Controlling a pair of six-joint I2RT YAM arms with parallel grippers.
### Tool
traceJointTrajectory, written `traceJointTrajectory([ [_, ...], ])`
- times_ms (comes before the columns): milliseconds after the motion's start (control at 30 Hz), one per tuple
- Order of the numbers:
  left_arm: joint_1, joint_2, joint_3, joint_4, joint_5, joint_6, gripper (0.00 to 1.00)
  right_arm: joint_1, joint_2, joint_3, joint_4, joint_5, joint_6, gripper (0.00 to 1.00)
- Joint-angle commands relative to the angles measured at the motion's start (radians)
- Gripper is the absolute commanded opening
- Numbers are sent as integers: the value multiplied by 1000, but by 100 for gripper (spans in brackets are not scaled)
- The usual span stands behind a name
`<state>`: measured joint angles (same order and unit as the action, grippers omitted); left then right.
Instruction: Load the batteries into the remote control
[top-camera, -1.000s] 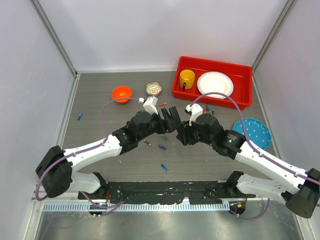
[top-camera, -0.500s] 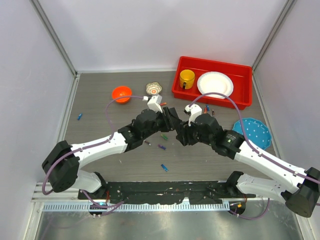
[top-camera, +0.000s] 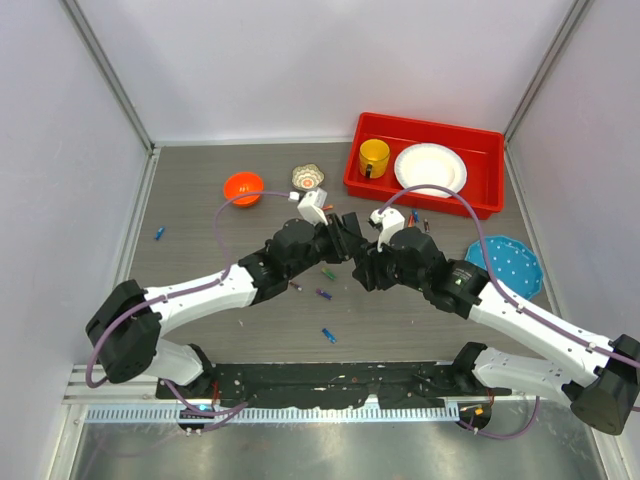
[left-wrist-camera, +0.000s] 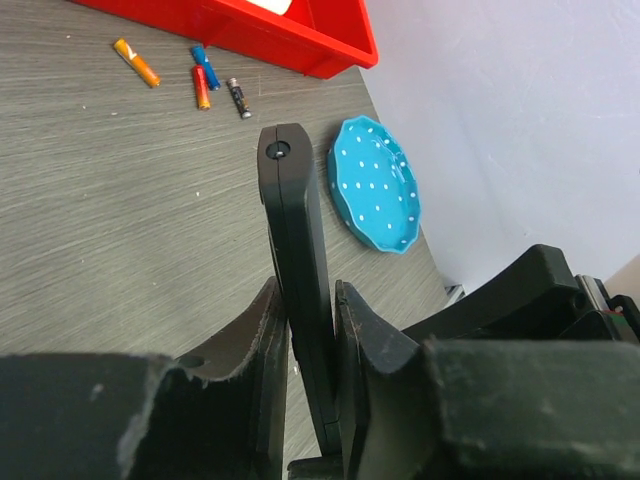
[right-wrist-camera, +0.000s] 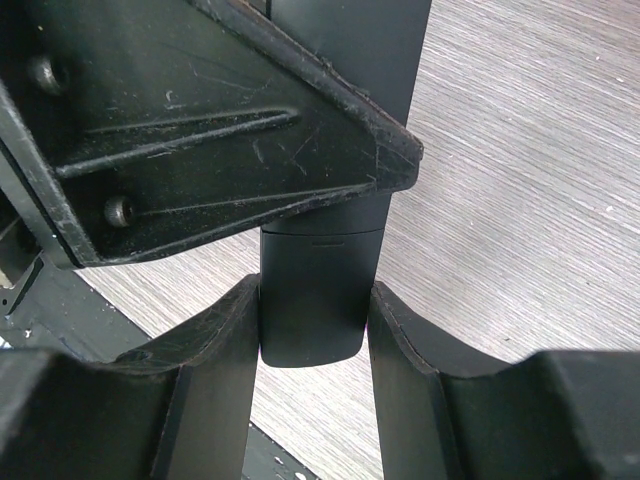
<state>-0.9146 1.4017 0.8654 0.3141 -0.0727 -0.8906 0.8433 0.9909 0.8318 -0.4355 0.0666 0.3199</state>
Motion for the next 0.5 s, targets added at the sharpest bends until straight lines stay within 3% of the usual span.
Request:
traceJointTrajectory([
  [0, 0, 3, -5, 66, 1, 15, 0, 7, -29, 9, 38, 7, 2, 37],
  [33, 0, -1, -12, 74, -4, 12, 0, 7, -34, 9, 34, 18, 7, 52],
  [167, 0, -47, -86, 135, -58, 5, 0, 7, -77, 36, 17, 24, 41, 76],
  [267, 9, -99, -137, 177, -104, 4, 0, 8, -104, 73, -11, 6, 51, 84],
  [467, 45, -222, -281, 316, -170, -8, 0, 7, -135, 67, -5, -28, 99, 87],
])
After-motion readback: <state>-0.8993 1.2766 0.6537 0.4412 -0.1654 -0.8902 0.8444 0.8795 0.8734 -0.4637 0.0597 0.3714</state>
